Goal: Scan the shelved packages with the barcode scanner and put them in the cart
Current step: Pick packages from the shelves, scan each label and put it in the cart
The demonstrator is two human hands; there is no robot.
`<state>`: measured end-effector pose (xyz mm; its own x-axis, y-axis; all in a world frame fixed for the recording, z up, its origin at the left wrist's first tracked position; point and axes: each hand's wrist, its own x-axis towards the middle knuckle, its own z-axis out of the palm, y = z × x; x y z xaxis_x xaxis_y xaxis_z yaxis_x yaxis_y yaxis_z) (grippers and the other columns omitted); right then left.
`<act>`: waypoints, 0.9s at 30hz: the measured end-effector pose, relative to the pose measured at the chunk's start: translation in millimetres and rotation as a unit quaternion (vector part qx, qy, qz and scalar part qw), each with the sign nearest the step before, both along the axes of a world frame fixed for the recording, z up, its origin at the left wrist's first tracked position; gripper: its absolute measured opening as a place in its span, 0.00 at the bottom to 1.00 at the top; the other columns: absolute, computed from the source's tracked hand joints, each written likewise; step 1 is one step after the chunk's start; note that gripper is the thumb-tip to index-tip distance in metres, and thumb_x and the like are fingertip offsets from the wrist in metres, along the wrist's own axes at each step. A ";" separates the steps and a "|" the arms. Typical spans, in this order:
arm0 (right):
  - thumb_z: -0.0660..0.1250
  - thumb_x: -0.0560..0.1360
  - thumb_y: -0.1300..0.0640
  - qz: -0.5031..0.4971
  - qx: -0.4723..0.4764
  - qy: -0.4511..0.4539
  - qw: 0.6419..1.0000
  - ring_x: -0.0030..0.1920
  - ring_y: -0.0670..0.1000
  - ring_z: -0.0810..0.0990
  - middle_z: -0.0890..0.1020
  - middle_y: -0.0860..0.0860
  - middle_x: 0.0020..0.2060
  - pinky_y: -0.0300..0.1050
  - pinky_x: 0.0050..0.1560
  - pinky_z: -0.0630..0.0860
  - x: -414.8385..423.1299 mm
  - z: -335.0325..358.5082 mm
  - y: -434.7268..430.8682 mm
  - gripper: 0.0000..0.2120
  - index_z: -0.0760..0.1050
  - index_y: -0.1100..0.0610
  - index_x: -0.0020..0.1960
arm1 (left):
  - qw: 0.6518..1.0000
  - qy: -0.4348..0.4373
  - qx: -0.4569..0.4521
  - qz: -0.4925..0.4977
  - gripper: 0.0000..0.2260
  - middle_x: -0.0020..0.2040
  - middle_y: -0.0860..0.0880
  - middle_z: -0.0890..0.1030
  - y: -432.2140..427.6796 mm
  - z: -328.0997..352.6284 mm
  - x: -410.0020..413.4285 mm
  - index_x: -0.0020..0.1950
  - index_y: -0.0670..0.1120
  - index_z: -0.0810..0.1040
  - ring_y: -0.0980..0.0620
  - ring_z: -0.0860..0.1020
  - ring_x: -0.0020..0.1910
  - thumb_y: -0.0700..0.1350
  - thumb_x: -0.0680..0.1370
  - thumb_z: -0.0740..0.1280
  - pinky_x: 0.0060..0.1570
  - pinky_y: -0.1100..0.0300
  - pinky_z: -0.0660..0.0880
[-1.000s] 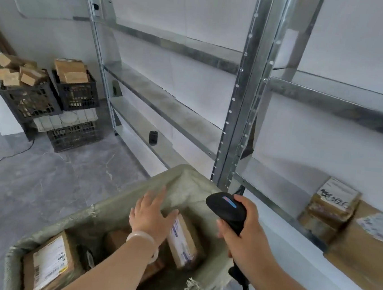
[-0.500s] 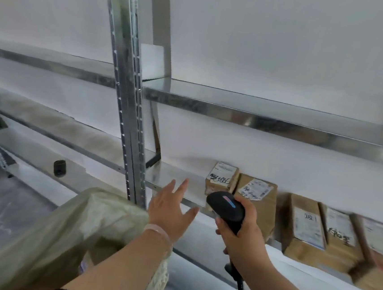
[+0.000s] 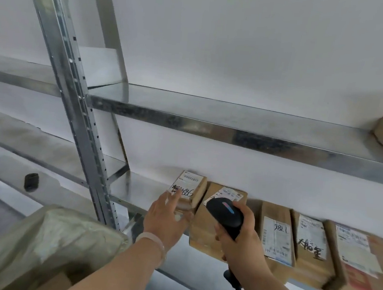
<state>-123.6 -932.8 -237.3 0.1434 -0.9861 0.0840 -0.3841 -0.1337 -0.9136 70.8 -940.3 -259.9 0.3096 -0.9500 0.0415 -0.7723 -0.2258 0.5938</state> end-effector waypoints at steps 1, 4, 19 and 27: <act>0.69 0.76 0.54 -0.003 0.006 -0.001 1.000 0.44 0.47 0.80 0.79 0.46 0.52 0.43 0.42 0.79 3.1 -0.8 -7.0 0.27 0.58 0.32 0.61 | 1.000 0.006 -0.002 0.002 0.32 0.80 0.49 0.54 -9.4 -2.1 4.2 0.80 0.57 0.52 0.46 0.53 0.79 0.61 0.79 0.62 0.76 0.50 0.55; 0.70 0.75 0.53 -0.011 0.010 -0.005 1.000 0.43 0.50 0.79 0.77 0.43 0.53 0.46 0.43 0.79 13.8 -5.3 -28.0 0.27 0.59 0.30 0.61 | 0.998 0.055 -0.002 0.017 0.33 0.78 0.47 0.60 -39.3 -9.6 17.3 0.79 0.57 0.55 0.44 0.58 0.77 0.60 0.78 0.64 0.75 0.45 0.60; 0.71 0.75 0.55 -0.031 0.026 -0.014 0.999 0.53 0.45 0.79 0.72 0.34 0.52 0.46 0.55 0.78 47.8 -29.5 -79.1 0.26 0.61 0.37 0.64 | 0.987 0.153 0.050 -0.013 0.31 0.66 0.51 0.77 -130.8 -44.3 55.4 0.79 0.55 0.57 0.50 0.77 0.60 0.53 0.79 0.67 0.63 0.54 0.74; 0.70 0.75 0.54 -0.046 0.016 -0.057 0.997 0.50 0.51 0.81 0.76 0.39 0.54 0.55 0.50 0.81 43.2 -34.7 -73.2 0.26 0.62 0.30 0.59 | 0.982 0.183 -0.029 -0.022 0.28 0.67 0.54 0.77 -105.9 -43.2 46.4 0.78 0.54 0.62 0.51 0.76 0.64 0.50 0.80 0.67 0.63 0.59 0.74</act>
